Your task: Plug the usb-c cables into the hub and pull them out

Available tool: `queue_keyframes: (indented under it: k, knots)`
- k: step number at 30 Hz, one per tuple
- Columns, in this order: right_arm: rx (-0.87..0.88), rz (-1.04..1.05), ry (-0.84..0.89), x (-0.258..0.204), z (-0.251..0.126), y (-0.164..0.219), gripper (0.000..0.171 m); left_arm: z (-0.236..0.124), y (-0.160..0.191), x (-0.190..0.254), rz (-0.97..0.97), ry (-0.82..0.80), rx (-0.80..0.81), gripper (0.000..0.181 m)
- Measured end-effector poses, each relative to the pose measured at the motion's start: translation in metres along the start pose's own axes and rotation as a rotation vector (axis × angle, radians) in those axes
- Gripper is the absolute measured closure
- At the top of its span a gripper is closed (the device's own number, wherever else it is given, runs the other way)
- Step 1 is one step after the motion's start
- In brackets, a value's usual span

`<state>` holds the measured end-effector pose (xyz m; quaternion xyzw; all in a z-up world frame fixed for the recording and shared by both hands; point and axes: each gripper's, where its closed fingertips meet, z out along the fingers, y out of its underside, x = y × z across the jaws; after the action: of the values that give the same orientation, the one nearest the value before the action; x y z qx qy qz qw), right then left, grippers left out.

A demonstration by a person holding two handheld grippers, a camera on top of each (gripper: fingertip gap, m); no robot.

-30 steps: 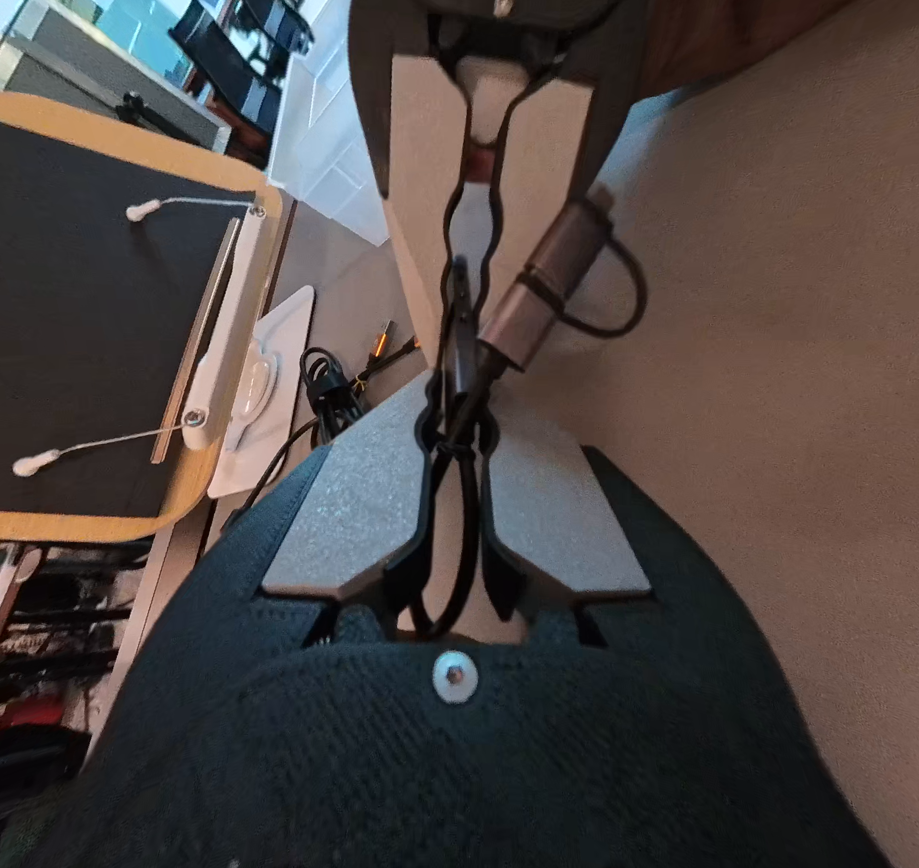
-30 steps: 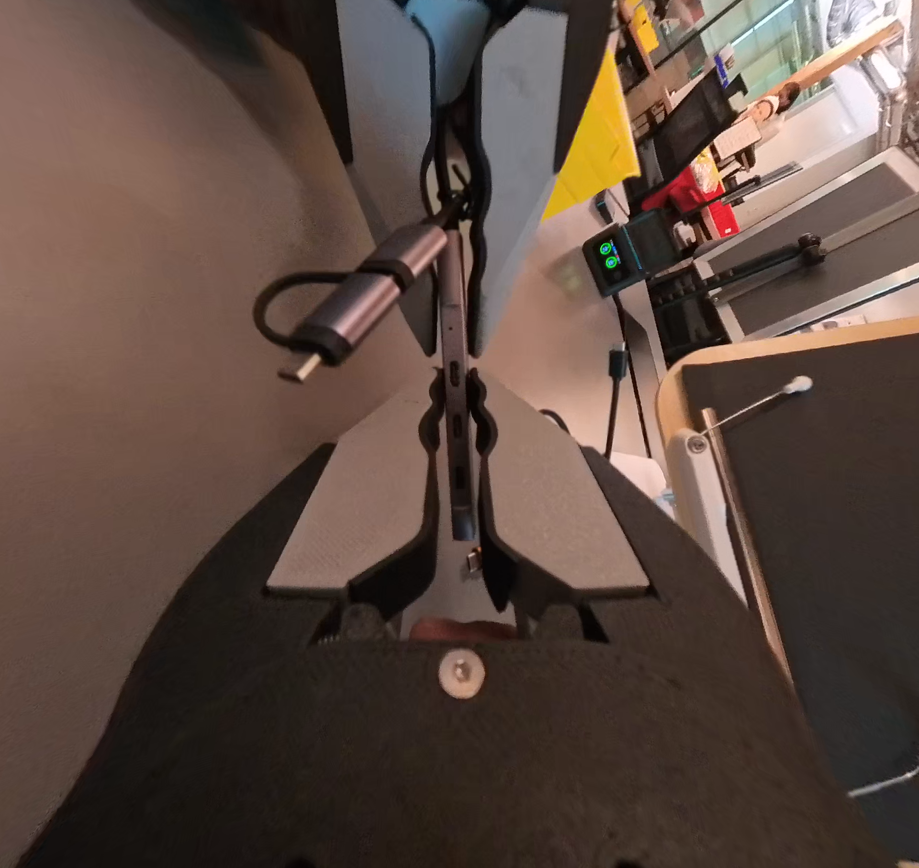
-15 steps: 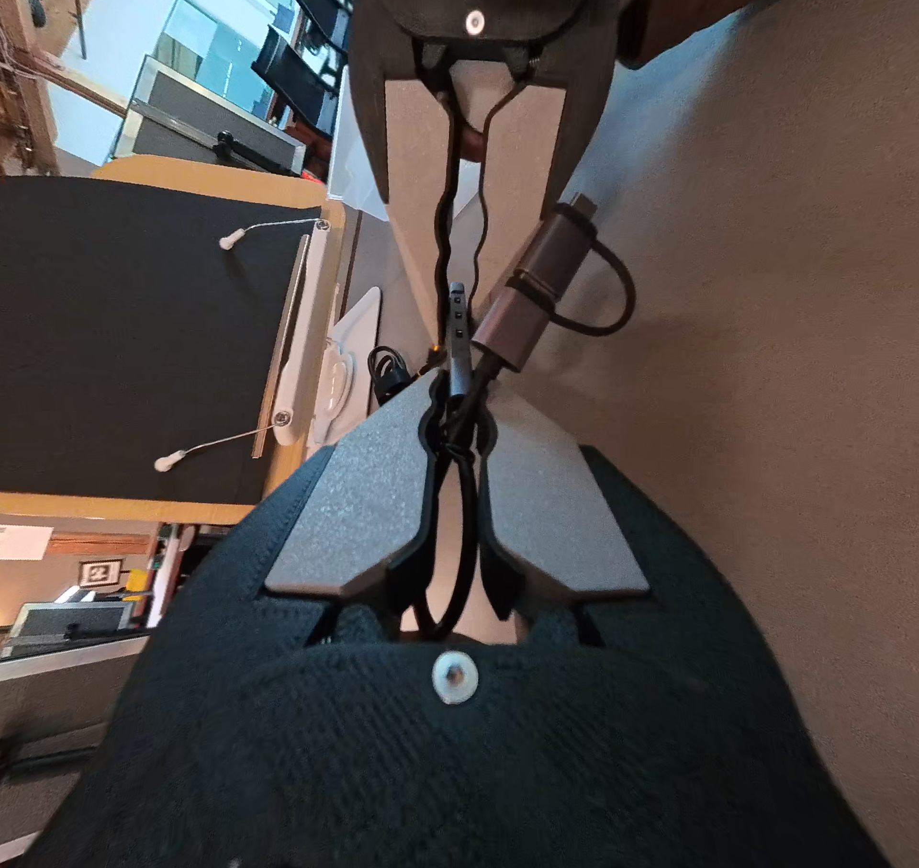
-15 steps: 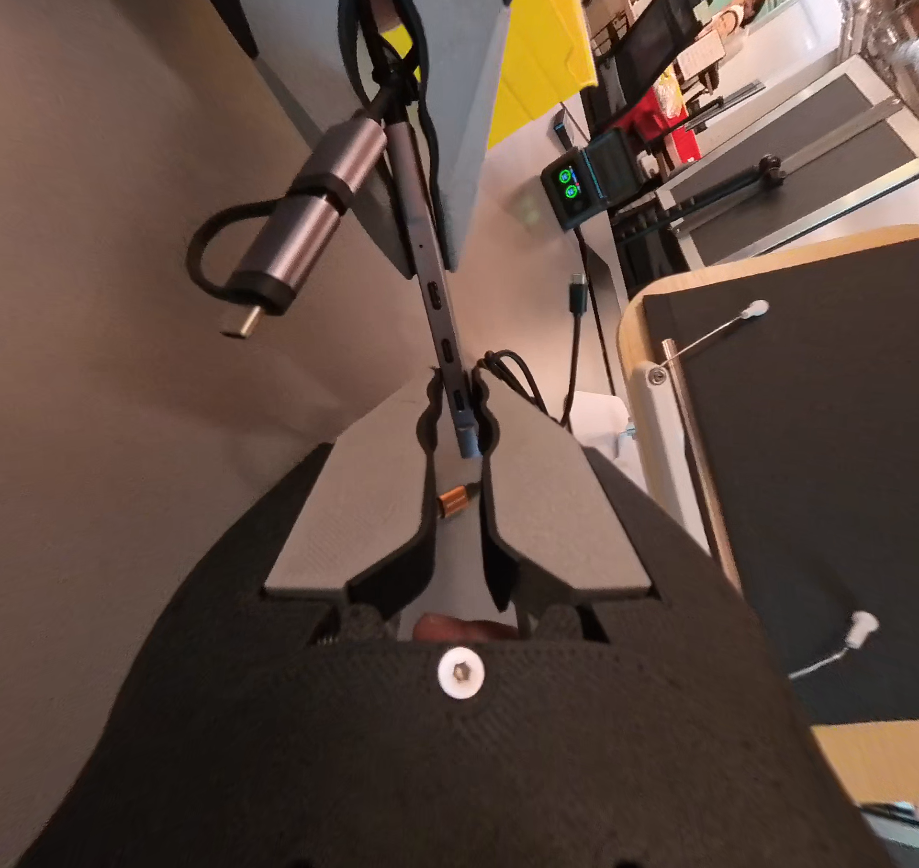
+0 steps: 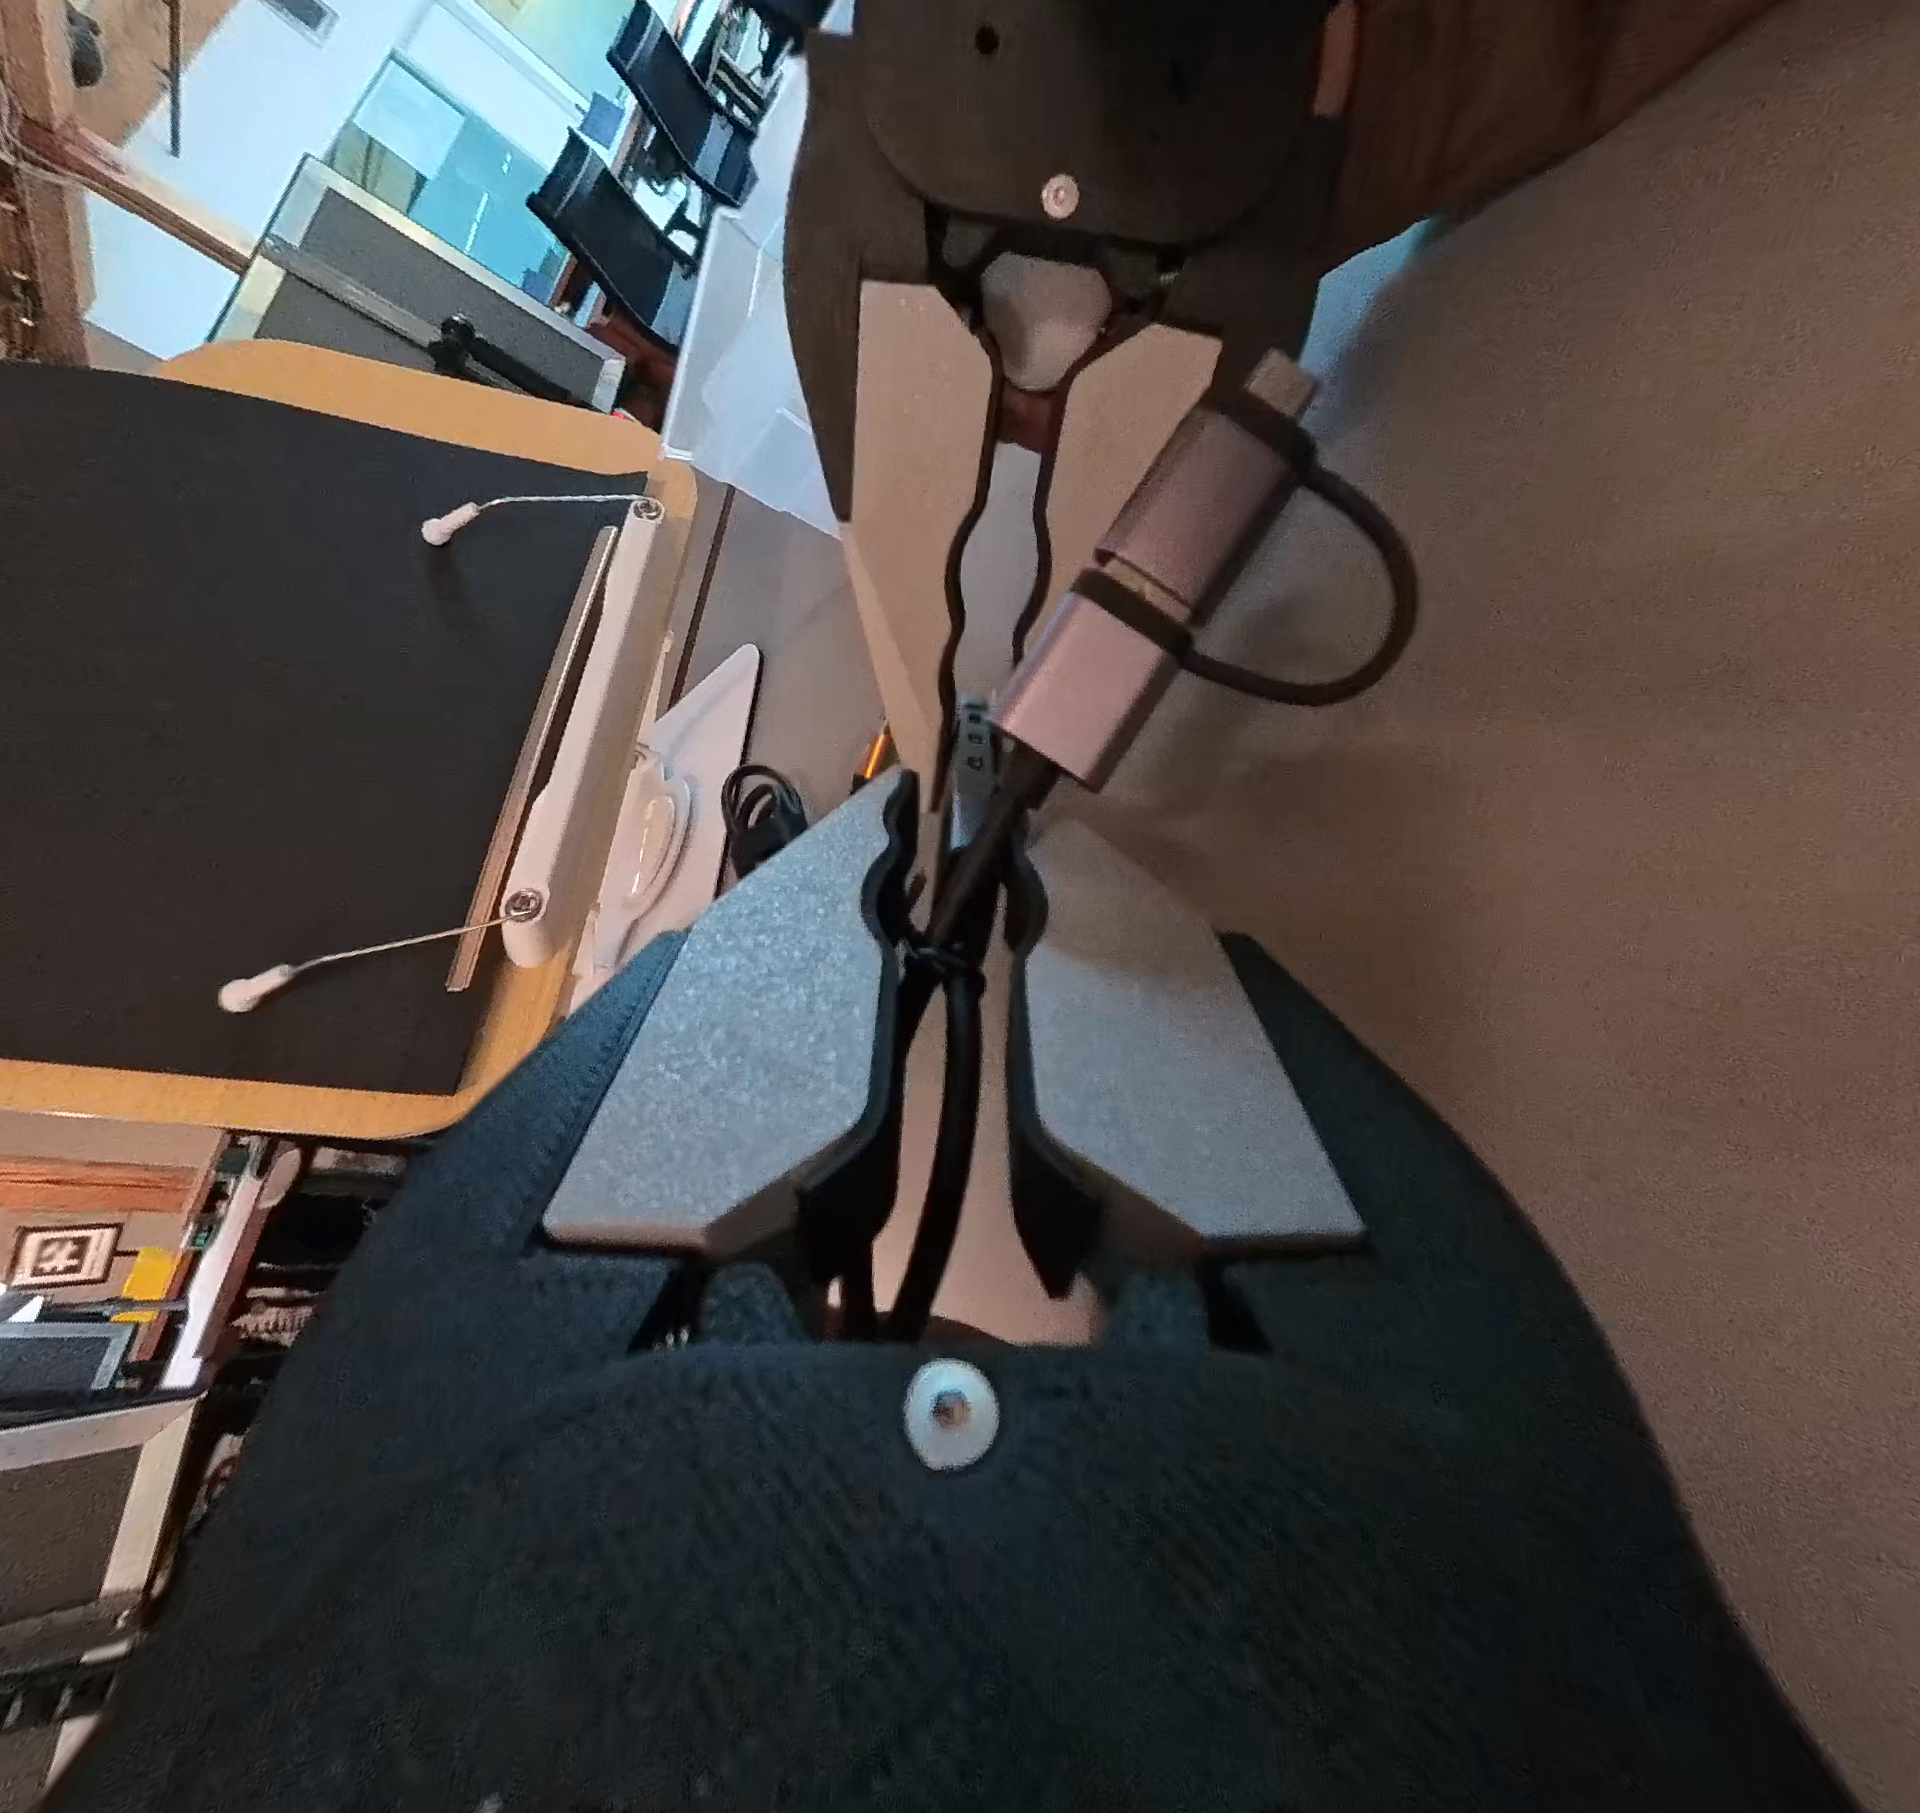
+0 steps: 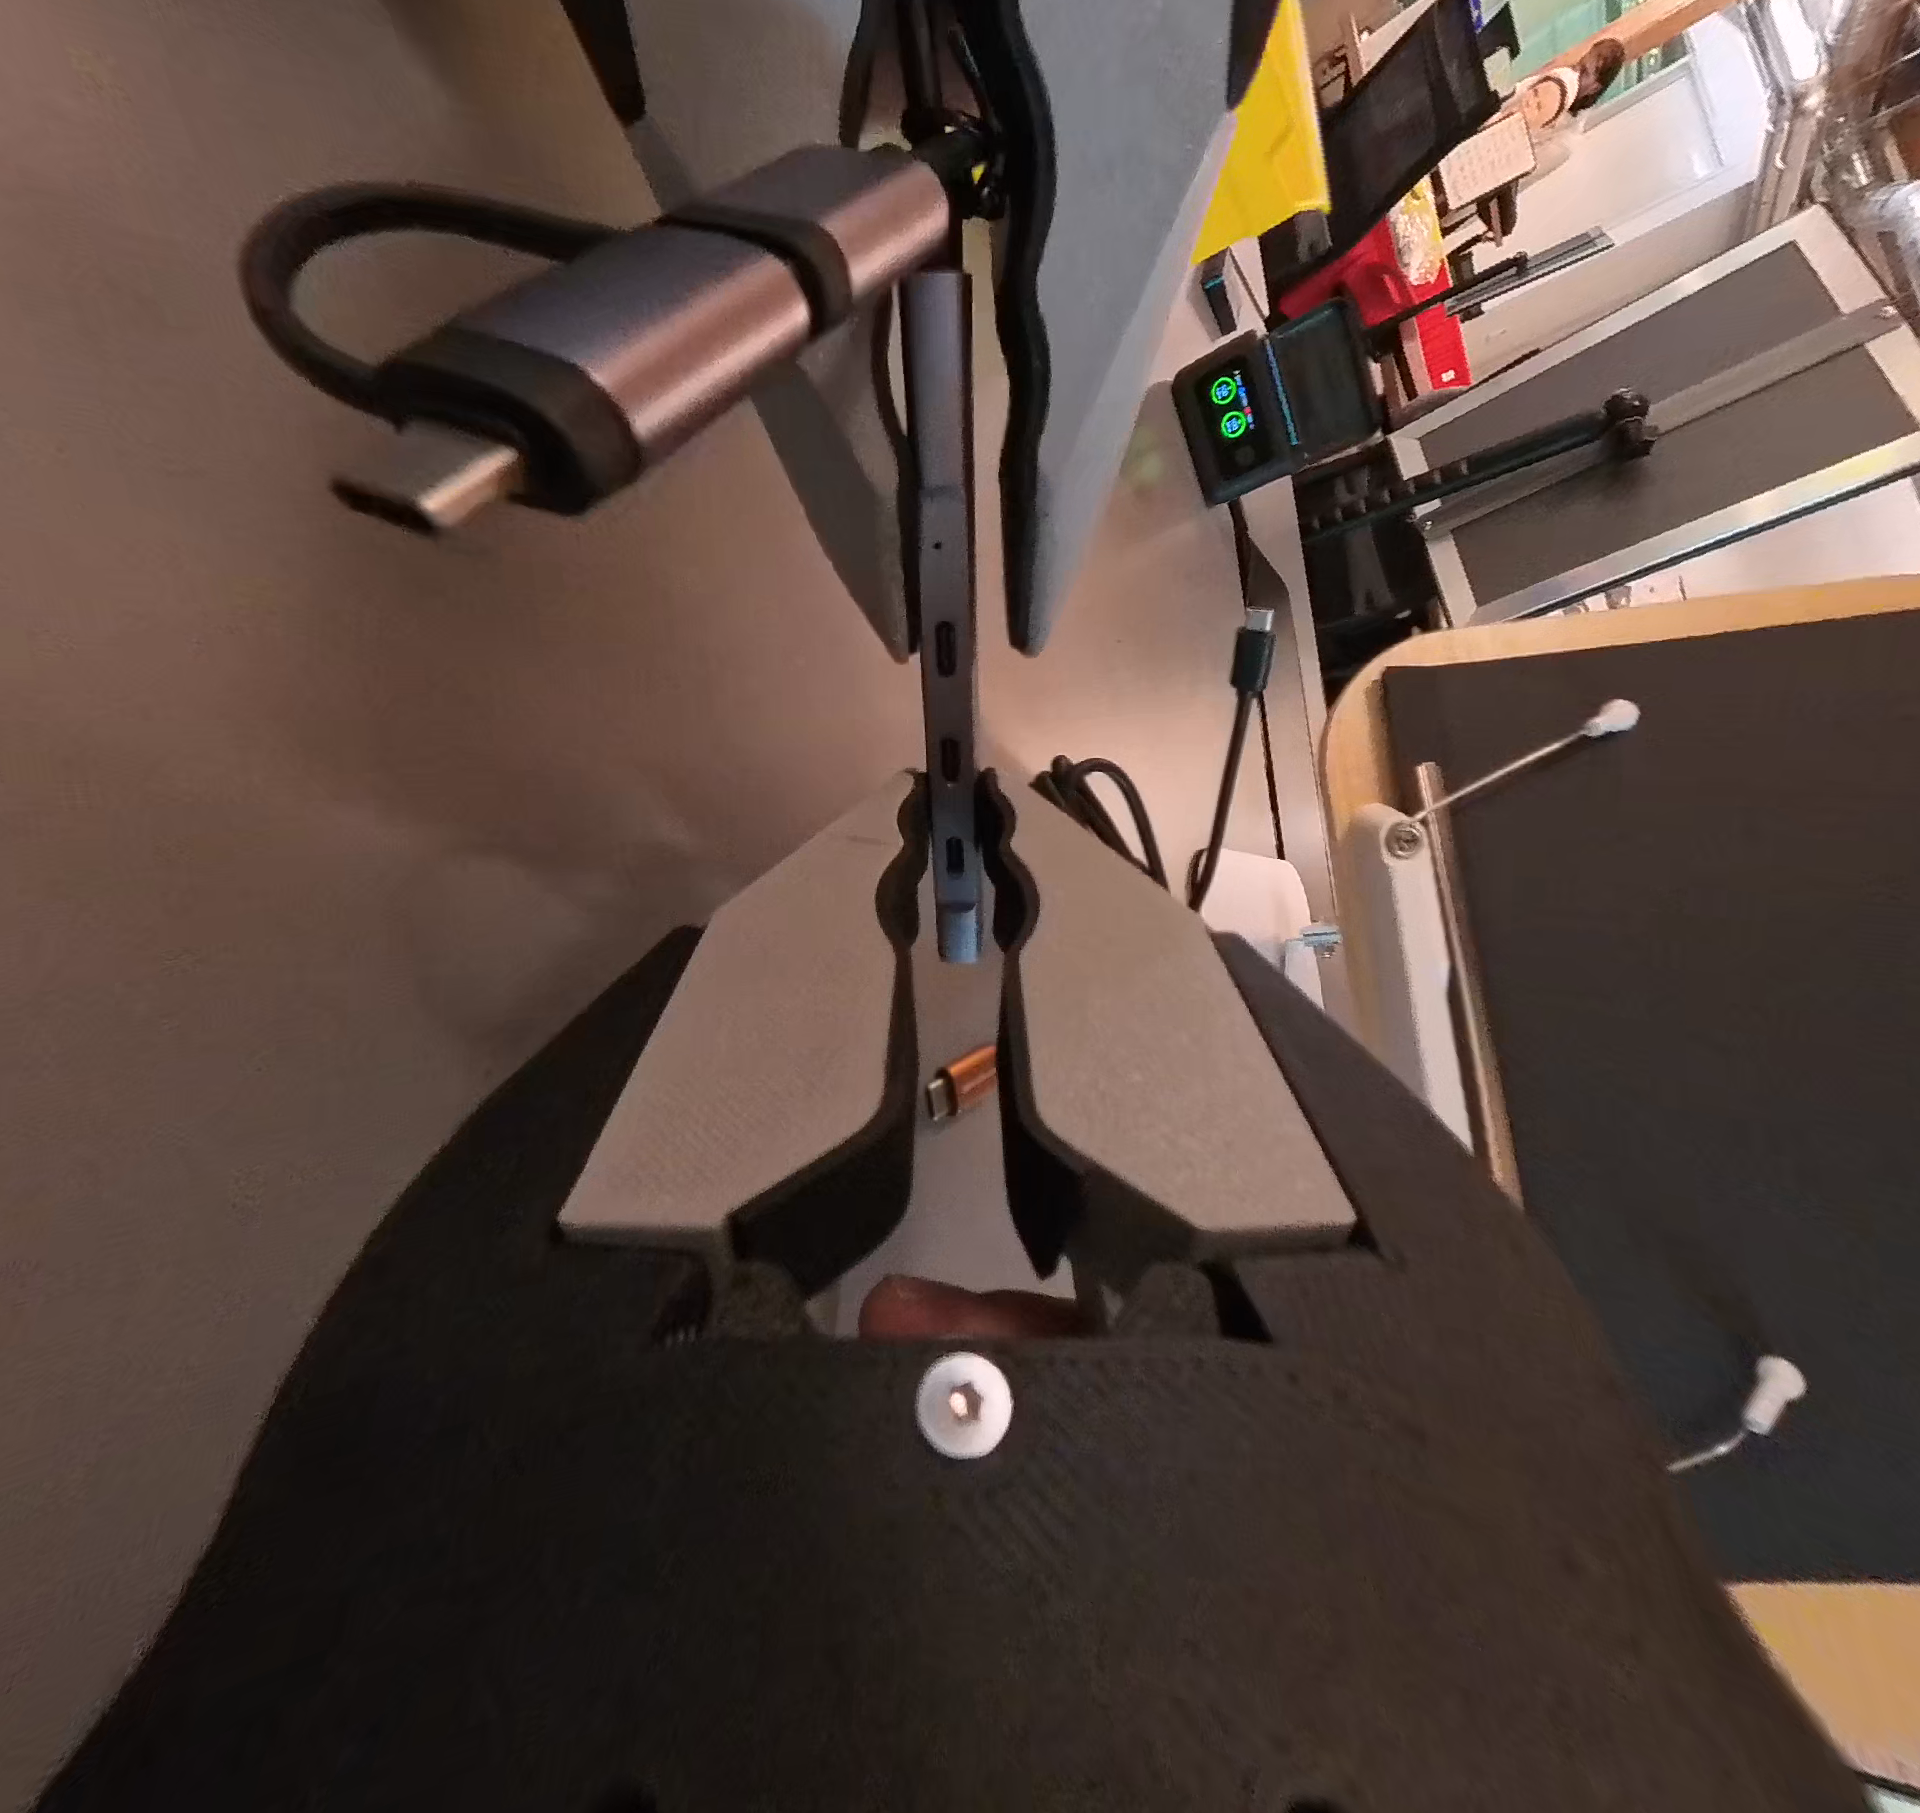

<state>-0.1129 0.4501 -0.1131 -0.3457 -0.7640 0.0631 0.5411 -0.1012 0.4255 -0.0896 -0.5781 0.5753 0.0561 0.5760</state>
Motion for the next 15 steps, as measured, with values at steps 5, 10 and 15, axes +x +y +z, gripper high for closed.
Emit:
queue_keyframes:
  k: [5, 10, 15]
  knots:
    - [-0.013, 0.031, 0.042, 0.009, 0.0, 0.003, 0.164, 0.003, 0.001, -0.004, 0.052, -0.031, -0.042, 0.174]
    - [-0.04, 0.444, 0.094, 0.045, -0.013, 0.03, 0.161, -0.004, 0.023, -0.03, 0.09, -0.175, -0.135, 0.174]
    - [-0.185, 0.834, 0.024, 0.037, -0.008, 0.074, 0.137, -0.003, 0.037, -0.048, 0.11, -0.295, -0.175, 0.174]
